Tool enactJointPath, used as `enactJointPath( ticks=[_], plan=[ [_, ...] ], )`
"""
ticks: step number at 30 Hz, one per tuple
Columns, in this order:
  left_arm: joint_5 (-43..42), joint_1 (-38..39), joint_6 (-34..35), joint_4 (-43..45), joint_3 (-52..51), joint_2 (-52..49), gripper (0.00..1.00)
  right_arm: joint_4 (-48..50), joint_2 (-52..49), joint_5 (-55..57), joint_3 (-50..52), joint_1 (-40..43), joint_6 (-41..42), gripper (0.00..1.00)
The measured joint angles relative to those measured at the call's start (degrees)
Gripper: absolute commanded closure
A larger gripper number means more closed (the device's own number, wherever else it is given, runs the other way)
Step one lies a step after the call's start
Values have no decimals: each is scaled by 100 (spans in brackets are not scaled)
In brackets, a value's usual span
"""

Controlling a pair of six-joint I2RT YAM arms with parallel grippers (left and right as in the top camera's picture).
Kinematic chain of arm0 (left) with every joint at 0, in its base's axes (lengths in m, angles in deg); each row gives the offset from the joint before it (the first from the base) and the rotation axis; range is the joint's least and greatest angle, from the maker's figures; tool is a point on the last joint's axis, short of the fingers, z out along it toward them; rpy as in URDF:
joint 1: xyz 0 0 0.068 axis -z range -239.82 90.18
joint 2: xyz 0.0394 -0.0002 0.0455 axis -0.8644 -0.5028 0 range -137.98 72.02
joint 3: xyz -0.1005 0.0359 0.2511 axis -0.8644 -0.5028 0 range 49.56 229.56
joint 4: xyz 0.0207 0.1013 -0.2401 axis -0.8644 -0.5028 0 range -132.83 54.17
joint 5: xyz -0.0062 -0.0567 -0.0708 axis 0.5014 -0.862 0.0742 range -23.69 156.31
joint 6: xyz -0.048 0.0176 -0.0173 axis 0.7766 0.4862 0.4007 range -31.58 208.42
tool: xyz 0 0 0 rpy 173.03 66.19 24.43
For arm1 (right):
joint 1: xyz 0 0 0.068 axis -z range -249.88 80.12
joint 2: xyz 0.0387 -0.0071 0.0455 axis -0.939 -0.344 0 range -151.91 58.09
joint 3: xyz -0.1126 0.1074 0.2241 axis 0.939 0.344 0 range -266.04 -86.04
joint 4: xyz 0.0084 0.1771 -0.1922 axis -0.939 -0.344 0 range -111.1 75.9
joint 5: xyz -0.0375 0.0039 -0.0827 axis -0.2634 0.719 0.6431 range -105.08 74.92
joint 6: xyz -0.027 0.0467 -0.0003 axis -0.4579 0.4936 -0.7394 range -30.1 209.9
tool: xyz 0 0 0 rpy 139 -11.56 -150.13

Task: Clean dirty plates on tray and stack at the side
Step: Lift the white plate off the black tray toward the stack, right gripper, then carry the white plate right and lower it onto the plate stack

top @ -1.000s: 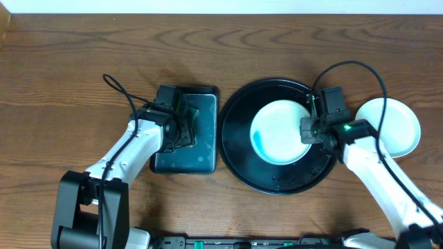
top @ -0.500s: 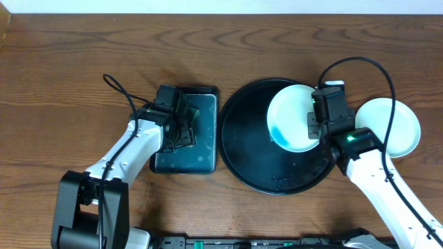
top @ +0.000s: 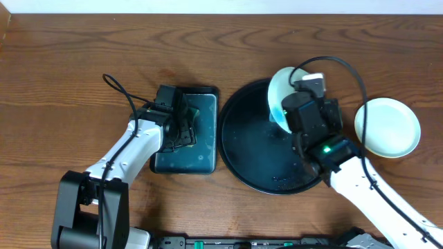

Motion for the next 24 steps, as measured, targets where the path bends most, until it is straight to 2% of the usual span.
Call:
enactJointPath(
  ticks=[12, 17, 24],
  plan=[
    [0, 0, 0, 4, 0, -2, 25, 1217, 0, 1176, 11, -957, -2465, 99],
    [0, 0, 0, 4, 0, -2, 25, 1600, 0, 1510, 13, -1134, -2983, 99],
    [0, 0, 0, 4, 0, -2, 26, 1637, 0, 1670, 13, -1152, -3237, 99]
  ],
)
